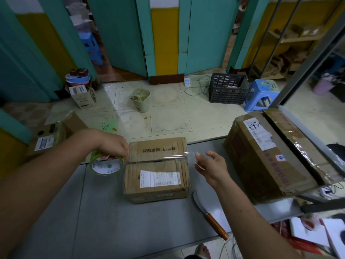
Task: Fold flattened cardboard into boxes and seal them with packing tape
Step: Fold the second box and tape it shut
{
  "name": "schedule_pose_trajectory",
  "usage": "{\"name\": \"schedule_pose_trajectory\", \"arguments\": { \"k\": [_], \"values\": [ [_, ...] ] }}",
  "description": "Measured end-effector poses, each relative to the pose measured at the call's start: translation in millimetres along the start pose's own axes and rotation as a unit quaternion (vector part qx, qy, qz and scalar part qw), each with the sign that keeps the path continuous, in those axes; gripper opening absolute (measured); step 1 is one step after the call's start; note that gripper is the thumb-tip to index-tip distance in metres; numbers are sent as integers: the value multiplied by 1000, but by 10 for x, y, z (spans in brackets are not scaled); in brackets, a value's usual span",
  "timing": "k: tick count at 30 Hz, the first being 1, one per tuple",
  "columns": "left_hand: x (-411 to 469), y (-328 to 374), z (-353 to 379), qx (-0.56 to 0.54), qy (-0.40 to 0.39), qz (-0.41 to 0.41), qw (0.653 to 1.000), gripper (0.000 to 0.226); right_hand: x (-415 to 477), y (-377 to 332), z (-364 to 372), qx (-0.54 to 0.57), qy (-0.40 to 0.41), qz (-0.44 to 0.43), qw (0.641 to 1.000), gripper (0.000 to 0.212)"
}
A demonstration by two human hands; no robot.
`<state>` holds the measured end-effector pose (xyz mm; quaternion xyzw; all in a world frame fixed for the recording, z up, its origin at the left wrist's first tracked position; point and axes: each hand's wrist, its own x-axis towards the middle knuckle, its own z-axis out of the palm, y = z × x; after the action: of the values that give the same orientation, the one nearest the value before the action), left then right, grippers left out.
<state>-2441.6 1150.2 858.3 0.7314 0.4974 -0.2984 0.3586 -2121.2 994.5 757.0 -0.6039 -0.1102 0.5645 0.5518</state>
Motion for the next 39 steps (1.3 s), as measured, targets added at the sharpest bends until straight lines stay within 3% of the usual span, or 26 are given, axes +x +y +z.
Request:
{"name": "schedule_pose_trajectory", "arguments": {
  "k": [10, 20, 24, 28, 32, 39],
  "values": [
    [62, 15, 96, 18, 5, -45, 999, 25, 99, 204, 15, -13, 14, 25, 1000, 59],
    [142, -25, 206, 24, 3, -66, 998, 26, 128, 451, 110, 59, -2, 81, 995, 76],
    [171, -51, 230, 23, 3, -52, 998, 24, 126, 532, 148, 77, 14, 75, 994, 72],
    [162, -117, 236, 9, -2, -40, 999, 24, 120, 569, 223, 45, 46, 67, 996, 48],
    [119, -151, 258, -8, -5, -29, 1000, 22, 90, 601, 255, 70, -44, 163, 983, 62],
    [49, -188, 410, -68, -2, 29, 997, 34, 305, 450, 260, 26, -102, 166, 981, 65]
  ]
}}
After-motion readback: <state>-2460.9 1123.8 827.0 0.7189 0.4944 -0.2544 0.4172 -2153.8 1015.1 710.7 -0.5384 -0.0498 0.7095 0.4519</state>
